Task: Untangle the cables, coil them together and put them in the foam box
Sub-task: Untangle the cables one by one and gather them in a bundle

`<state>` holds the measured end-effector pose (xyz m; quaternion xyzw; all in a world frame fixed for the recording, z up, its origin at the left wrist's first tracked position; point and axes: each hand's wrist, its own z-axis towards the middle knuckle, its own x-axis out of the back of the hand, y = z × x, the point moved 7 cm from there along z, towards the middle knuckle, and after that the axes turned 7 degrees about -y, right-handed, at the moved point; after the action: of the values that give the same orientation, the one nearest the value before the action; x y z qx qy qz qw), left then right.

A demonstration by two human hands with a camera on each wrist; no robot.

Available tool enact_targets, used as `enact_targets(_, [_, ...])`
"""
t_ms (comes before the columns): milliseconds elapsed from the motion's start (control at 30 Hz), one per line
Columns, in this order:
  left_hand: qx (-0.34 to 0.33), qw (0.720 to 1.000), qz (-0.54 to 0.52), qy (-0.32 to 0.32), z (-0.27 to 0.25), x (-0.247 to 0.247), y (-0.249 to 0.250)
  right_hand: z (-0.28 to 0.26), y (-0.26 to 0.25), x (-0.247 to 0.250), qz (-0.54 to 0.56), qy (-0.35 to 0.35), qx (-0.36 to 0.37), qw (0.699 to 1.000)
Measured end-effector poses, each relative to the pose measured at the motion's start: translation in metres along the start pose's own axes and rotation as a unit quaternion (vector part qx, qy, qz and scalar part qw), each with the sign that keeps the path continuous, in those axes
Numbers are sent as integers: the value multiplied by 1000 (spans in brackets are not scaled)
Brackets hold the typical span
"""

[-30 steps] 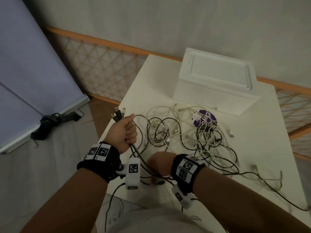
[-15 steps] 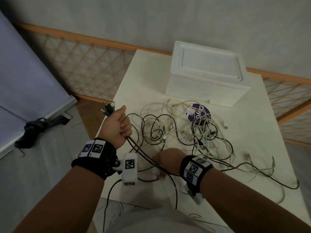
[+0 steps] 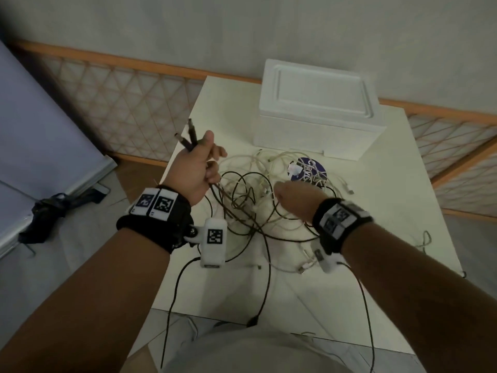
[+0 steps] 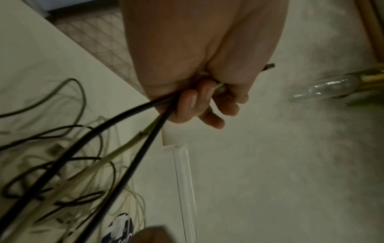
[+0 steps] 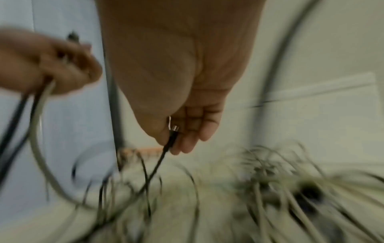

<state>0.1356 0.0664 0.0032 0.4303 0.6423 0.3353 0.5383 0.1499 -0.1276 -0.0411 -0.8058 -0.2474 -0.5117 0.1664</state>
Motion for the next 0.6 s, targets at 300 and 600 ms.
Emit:
enact_targets(300, [-47, 975, 190, -106, 8, -100, 32, -61, 32, 179, 416, 396, 48, 817])
enact_targets(600, [-79, 966, 228, -98, 9, -122, 34, -71, 16, 163, 492, 361, 75, 789])
